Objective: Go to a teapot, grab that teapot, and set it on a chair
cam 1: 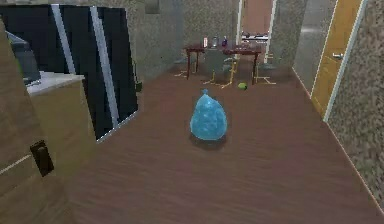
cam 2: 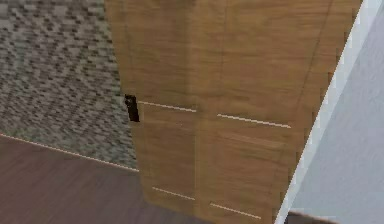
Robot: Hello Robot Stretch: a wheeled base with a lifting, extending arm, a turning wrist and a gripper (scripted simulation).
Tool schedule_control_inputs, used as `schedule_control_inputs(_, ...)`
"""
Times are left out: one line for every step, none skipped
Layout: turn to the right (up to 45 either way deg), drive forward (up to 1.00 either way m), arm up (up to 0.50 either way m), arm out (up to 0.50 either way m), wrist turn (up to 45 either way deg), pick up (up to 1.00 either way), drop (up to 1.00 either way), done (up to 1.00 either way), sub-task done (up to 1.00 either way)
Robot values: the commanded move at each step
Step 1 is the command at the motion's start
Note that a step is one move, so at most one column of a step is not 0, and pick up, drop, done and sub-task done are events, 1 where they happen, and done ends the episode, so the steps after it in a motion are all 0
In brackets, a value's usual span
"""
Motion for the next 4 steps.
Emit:
schedule_control_inputs(-3.0, 0.0, 0.0, 0.0, 0.0, 0.0, 0.0, 0.0, 0.0)
schedule_control_inputs(0.0, 0.9, 0.0, 0.0, 0.0, 0.0, 0.0, 0.0, 0.0)
schedule_control_inputs(-39.0, 0.0, 0.0, 0.0, 0.0, 0.0, 0.0, 0.0, 0.0)
schedule_control_inputs(0.0, 0.65, 0.0, 0.0, 0.0, 0.0, 0.0, 0.0, 0.0)
